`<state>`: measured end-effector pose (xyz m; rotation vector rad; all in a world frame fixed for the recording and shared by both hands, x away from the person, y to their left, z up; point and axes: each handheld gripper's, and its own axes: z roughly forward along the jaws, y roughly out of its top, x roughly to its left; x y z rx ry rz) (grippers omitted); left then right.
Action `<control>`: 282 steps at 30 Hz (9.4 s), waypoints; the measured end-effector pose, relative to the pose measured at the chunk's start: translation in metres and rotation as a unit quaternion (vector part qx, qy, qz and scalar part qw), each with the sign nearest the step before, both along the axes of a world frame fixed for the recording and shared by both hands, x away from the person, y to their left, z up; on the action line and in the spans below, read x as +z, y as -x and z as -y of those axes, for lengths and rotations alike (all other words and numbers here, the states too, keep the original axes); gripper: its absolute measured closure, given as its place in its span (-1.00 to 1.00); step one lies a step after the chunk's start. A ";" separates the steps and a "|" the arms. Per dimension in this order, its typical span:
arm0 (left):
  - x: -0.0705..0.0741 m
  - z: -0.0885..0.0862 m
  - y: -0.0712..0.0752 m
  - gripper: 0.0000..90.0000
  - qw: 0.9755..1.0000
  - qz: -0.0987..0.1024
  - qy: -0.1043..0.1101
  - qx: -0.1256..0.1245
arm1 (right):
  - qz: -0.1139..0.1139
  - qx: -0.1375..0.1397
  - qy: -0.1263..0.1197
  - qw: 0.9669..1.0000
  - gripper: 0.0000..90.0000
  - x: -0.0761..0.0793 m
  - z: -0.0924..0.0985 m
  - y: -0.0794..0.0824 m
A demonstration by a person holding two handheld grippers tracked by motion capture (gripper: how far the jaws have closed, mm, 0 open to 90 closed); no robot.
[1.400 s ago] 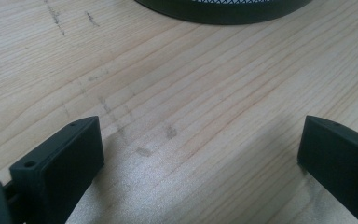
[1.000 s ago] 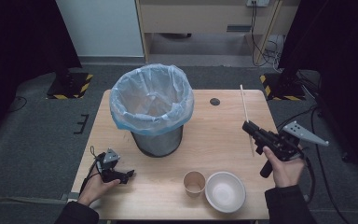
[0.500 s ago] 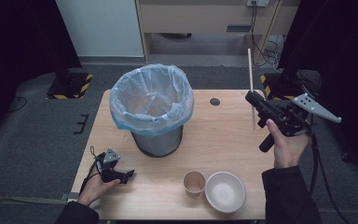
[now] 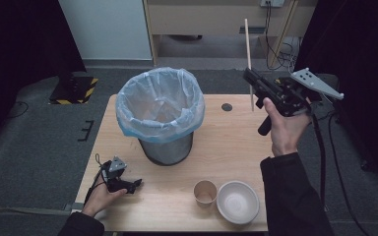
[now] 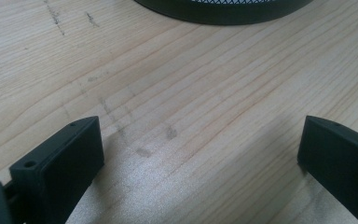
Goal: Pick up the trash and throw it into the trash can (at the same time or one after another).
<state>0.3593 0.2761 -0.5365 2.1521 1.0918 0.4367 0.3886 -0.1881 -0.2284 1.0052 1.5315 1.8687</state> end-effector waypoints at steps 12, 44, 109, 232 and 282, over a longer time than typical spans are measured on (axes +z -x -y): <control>0.000 0.000 0.000 -1.00 1.000 0.000 0.000 0.000 | 0.010 0.010 0.014 1.000 0.90 0.019 -0.039 -0.021; 0.000 0.000 -0.001 -1.00 1.000 -0.001 0.000 -0.002 | -0.033 0.046 0.049 0.997 0.90 -0.022 -0.142 -0.076; 0.000 0.000 0.000 -1.00 1.000 -0.001 -0.002 0.000 | -0.078 0.004 0.100 0.992 -0.21 -0.113 0.029 0.055; 0.000 0.000 0.000 -1.00 1.000 -0.001 -0.001 -0.003 | -0.056 0.071 -0.062 0.994 0.88 -0.088 0.048 0.052; 0.000 0.000 0.000 -1.00 1.000 -0.001 0.000 -0.004 | -0.004 0.057 -0.061 0.996 0.88 0.005 -0.050 -0.031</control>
